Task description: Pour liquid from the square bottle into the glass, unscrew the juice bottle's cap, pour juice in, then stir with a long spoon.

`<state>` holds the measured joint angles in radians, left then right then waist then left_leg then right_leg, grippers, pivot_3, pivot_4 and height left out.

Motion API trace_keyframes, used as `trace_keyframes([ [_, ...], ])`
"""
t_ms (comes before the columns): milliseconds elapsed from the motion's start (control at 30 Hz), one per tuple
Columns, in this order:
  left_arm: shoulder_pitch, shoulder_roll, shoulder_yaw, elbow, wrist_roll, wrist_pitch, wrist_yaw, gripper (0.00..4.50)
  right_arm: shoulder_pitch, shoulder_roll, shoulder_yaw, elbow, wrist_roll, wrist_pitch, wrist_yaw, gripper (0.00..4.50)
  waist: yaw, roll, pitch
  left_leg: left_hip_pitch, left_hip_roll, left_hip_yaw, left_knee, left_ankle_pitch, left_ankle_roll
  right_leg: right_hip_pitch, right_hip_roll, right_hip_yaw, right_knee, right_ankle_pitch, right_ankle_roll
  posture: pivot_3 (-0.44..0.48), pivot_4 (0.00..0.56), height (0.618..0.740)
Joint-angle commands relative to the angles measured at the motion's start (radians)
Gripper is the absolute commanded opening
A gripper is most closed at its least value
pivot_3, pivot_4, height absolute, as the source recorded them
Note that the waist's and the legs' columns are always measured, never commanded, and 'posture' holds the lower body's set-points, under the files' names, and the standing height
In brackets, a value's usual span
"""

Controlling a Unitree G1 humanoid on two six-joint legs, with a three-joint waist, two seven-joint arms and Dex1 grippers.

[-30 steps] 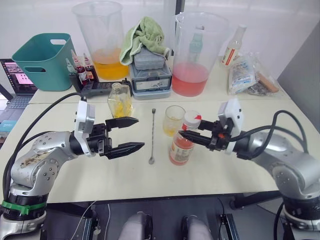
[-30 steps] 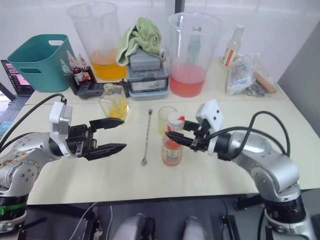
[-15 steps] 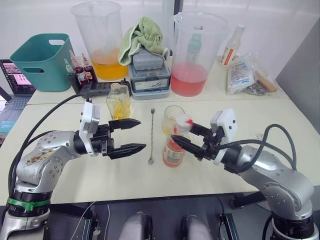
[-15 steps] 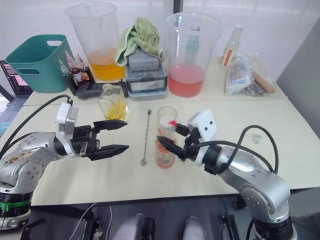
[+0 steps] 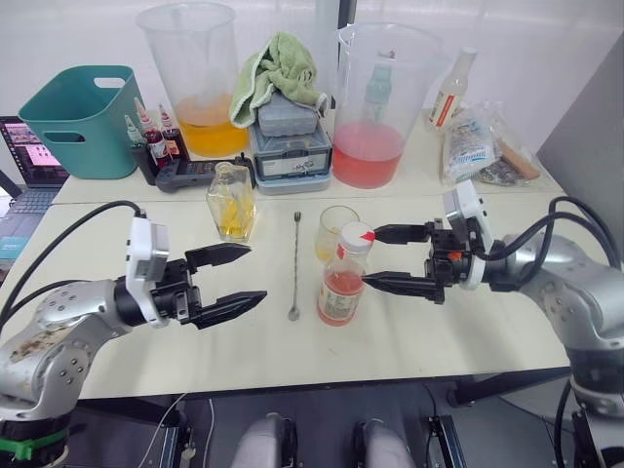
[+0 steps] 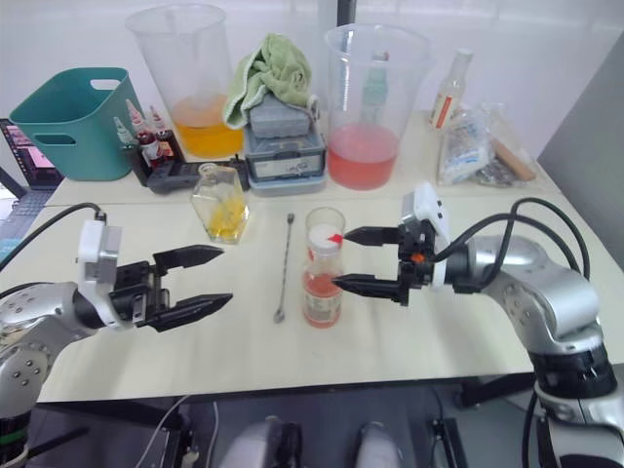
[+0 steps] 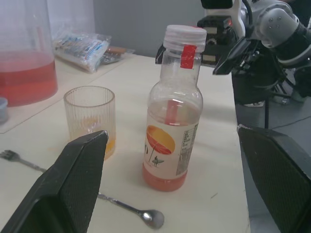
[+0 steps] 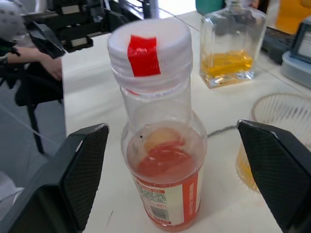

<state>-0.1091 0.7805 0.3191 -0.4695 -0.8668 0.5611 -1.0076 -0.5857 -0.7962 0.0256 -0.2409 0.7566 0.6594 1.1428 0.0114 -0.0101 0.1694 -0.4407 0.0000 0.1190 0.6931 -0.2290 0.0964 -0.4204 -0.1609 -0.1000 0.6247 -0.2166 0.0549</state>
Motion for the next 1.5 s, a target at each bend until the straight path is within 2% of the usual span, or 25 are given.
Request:
trace_keyframes([
  [33,0.044,0.01,0.065,-0.078,-0.035,0.005,0.034,4.5,-0.071,0.023,0.052,0.066,-0.043,-0.095,0.162,4.48,0.0,0.0,0.0,0.0,0.0,0.0,0.0,0.0,0.0,0.0,0.0,0.0,0.0,0.0,0.0,0.0,0.15,0.739],
  [233,0.121,0.003,0.128,-0.15,-0.054,0.004,0.095,4.5,-0.185,0.138,0.123,0.269,-0.141,-0.224,0.282,4.48,-0.002,0.0,0.0,0.0,0.0,0.0,0.0,0.0,0.0,0.0,0.0,0.0,0.0,0.0,0.0,0.0,0.15,0.739],
  [467,0.217,0.004,0.189,-0.221,-0.086,0.006,0.14,4.5,-0.245,0.216,0.151,0.424,-0.226,-0.331,0.37,4.48,-0.001,0.0,0.0,0.0,-0.001,-0.001,0.0,-0.001,-0.003,0.0,0.0,0.0,0.001,0.0,0.0,0.0,0.15,0.739],
  [567,0.235,0.011,0.201,-0.225,-0.092,0.002,0.148,4.5,-0.262,0.232,0.15,0.455,-0.244,-0.353,0.398,3.74,-0.002,0.0,0.0,0.0,0.0,-0.001,0.0,-0.004,-0.008,-0.001,0.0,0.0,0.001,0.0,0.0,0.0,0.15,0.739],
  [767,0.236,0.021,0.197,-0.228,-0.107,0.001,0.145,4.5,-0.237,0.232,0.139,0.44,-0.263,-0.381,0.411,1.69,-0.002,0.0,0.0,0.0,-0.001,-0.001,0.0,-0.004,-0.009,0.0,0.0,-0.001,0.001,0.0,0.0,0.0,0.15,0.739],
  [833,0.219,0.025,0.183,-0.219,-0.108,-0.001,0.142,4.5,-0.226,0.23,0.129,0.422,-0.264,-0.378,0.391,1.29,-0.002,0.0,0.0,0.0,-0.001,-0.001,0.0,-0.004,-0.009,-0.001,0.0,-0.001,0.001,0.0,0.0,0.0,0.15,0.739],
  [933,0.18,0.03,0.152,-0.19,-0.102,-0.006,0.121,4.5,-0.209,0.223,0.104,0.363,-0.258,-0.34,0.328,1.26,0.0,0.0,0.0,0.0,-0.001,-0.001,0.0,-0.004,-0.009,-0.001,0.0,-0.001,0.001,0.0,0.0,0.0,0.15,0.739],
  [1100,0.103,0.024,0.073,-0.127,-0.077,-0.012,0.076,4.5,-0.13,0.193,0.043,0.143,-0.201,-0.183,0.171,1.26,0.002,0.0,0.0,0.0,-0.001,0.0,0.0,-0.004,-0.01,-0.001,0.0,-0.001,0.002,0.0,0.0,0.0,0.15,0.739],
  [1300,-0.023,0.015,-0.033,-0.005,-0.033,-0.031,-0.012,4.5,0.0,0.196,-0.048,-0.122,-0.123,0.017,-0.099,1.26,0.002,0.0,0.0,0.0,-0.001,0.0,-0.001,-0.003,-0.01,-0.001,0.0,-0.001,0.003,0.0,0.0,0.0,0.15,0.739],
  [1500,-0.113,0.006,-0.099,0.082,0.001,-0.051,-0.078,4.5,0.091,0.214,-0.076,-0.263,-0.074,0.096,-0.253,1.26,0.002,0.0,0.0,0.0,-0.001,0.0,-0.001,-0.003,-0.01,-0.001,0.0,-0.001,0.002,0.0,0.0,0.0,0.15,0.739],
])
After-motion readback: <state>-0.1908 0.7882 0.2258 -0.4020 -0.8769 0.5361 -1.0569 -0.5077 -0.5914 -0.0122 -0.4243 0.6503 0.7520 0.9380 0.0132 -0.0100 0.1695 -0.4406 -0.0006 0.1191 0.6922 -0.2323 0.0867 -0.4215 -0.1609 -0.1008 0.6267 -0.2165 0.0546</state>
